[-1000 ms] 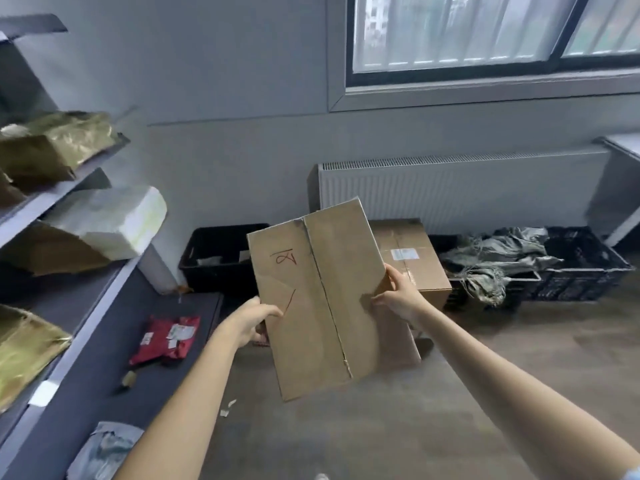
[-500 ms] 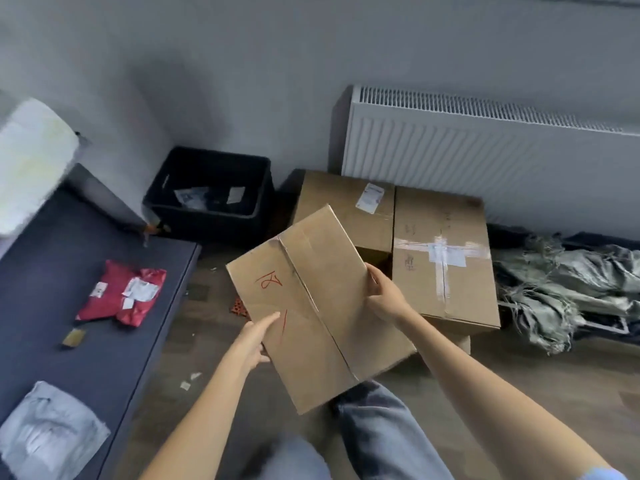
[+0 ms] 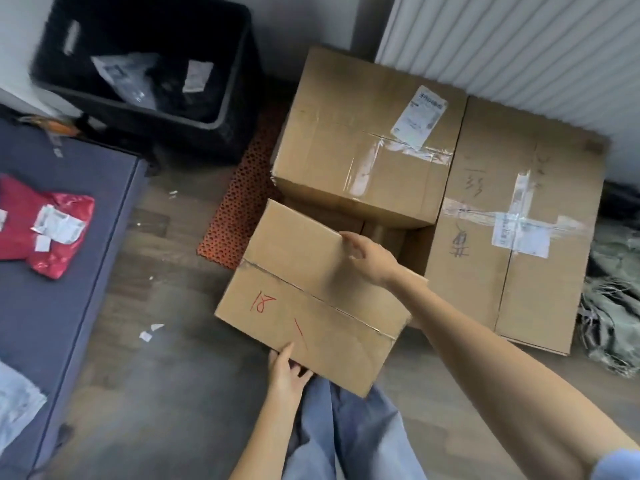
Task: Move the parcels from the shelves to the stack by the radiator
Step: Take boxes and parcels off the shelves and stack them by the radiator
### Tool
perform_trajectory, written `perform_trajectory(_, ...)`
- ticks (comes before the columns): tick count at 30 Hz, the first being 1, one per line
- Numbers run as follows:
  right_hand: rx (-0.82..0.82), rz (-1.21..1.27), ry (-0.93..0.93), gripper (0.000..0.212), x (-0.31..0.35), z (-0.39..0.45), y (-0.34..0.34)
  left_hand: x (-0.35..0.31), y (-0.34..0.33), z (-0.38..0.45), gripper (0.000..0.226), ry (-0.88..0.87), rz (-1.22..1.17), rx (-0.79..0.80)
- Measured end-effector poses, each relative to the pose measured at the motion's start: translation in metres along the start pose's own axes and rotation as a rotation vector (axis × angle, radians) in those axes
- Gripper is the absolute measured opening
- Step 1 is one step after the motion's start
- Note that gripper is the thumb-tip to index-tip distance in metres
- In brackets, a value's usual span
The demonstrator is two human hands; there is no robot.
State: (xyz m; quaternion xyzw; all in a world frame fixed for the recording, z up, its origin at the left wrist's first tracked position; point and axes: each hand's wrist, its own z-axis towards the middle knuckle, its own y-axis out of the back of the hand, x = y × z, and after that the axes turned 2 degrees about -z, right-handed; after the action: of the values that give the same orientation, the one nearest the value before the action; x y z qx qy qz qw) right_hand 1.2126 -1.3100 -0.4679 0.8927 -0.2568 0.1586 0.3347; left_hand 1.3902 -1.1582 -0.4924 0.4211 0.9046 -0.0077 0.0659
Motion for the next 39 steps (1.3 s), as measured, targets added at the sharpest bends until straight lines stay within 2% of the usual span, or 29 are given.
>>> perform_trajectory(3, 0.040, -0.094, -0.002, 0.053, -0.011, 0.047, 0.002, 0.005, -0.021, 0.039, 0.034, 0.031, -0.004, 0.017)
perform_trajectory(6, 0.023, -0.111, -0.040, 0.051, -0.027, 0.072, 0.003, 0.006, -0.050, 0.070, 0.042, 0.067, 0.108, 0.092)
perform_trajectory(9, 0.067, -0.101, -0.079, 0.051, -0.041, 0.062, -0.010, 0.007, -0.078, 0.087, 0.041, 0.154, 0.339, 0.173)
perform_trajectory(14, 0.100, -0.112, -0.115, 0.046, -0.049, 0.031, -0.023, -0.010, -0.091, 0.068, 0.046, 0.256, 0.874, 0.317)
perform_trajectory(17, 0.063, -0.116, -0.119, 0.045, -0.034, 0.016, -0.010, -0.032, -0.090, 0.039, 0.039, 0.156, 1.135, 0.338)
perform_trajectory(19, 0.042, -0.123, -0.100, 0.044, -0.021, 0.003, -0.001, -0.047, -0.086, 0.020, 0.023, 0.039, 1.202, 0.312)
perform_trajectory(21, 0.011, -0.112, -0.048, 0.042, 0.008, -0.016, 0.014, -0.074, -0.074, -0.010, 0.021, -0.072, 1.189, 0.268)
perform_trajectory(26, 0.027, -0.186, 0.092, 0.043, 0.100, -0.088, 0.045, -0.147, -0.031, -0.121, 0.041, -0.230, 1.118, 0.175)
perform_trajectory(31, 0.032, -0.300, 0.320, 0.042, 0.205, -0.178, 0.076, -0.205, 0.037, -0.252, 0.042, -0.447, 0.946, 0.057)
perform_trajectory(35, -0.055, -0.434, 0.550, 0.040, 0.295, -0.218, 0.096, -0.222, 0.114, -0.349, 0.039, -0.644, 0.715, -0.038)
perform_trajectory(39, -0.037, -0.508, 0.726, 0.039, 0.391, -0.269, 0.064, -0.205, 0.225, -0.428, 0.039, -0.736, 0.654, -0.111)
